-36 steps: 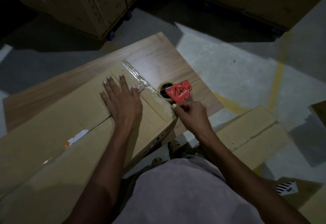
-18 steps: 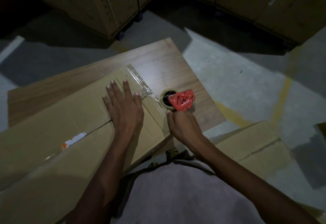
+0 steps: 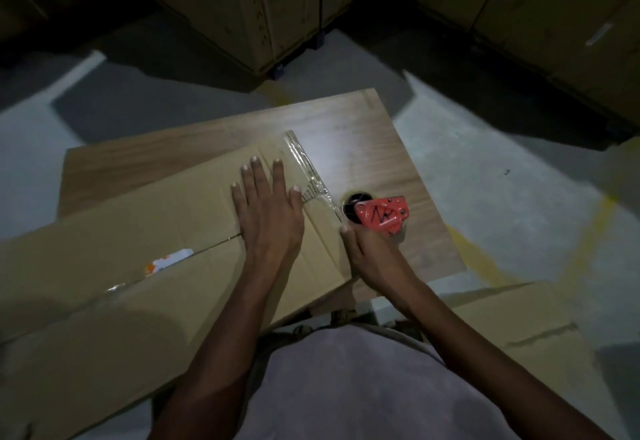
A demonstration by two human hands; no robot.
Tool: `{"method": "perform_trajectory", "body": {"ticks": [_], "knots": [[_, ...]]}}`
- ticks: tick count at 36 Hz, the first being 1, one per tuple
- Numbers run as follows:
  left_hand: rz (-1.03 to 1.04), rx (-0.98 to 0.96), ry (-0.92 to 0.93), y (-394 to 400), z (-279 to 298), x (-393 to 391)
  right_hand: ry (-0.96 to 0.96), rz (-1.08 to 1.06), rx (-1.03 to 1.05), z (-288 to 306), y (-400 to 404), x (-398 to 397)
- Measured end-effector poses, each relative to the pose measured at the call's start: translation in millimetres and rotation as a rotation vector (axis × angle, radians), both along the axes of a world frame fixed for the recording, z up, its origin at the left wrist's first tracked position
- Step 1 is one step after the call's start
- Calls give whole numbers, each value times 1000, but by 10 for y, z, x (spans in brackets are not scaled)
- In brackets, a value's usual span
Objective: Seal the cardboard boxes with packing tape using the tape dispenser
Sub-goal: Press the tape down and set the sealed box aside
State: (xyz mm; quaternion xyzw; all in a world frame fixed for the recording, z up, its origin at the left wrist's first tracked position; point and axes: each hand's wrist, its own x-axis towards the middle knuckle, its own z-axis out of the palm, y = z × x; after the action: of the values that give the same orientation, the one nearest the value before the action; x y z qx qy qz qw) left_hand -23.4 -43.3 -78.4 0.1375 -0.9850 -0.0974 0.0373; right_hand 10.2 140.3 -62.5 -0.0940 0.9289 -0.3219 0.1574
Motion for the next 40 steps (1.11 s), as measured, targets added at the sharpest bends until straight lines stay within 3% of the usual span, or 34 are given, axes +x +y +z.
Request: {"method": "perform_trajectory", "body": {"ticks": [4, 13, 22, 31, 34, 40], "knots": [[-3, -12, -14, -8, -20, -10, 18, 29, 29, 10, -31, -18], [-11, -15, -56, 2, -22, -9, 77, 77, 53, -23, -628, -961], [7, 7, -28, -36, -50, -57, 63, -13, 21, 26, -1174, -1738], [5, 23, -7, -35, -61, -40, -78, 21, -142, 152, -947, -1383], [-4, 19, -11, -37, -65, -47, -81, 69, -132, 136, -753, -1079], [-3, 17, -17, -46, -61, -56, -168, -30, -163, 38, -208, -294]]}}
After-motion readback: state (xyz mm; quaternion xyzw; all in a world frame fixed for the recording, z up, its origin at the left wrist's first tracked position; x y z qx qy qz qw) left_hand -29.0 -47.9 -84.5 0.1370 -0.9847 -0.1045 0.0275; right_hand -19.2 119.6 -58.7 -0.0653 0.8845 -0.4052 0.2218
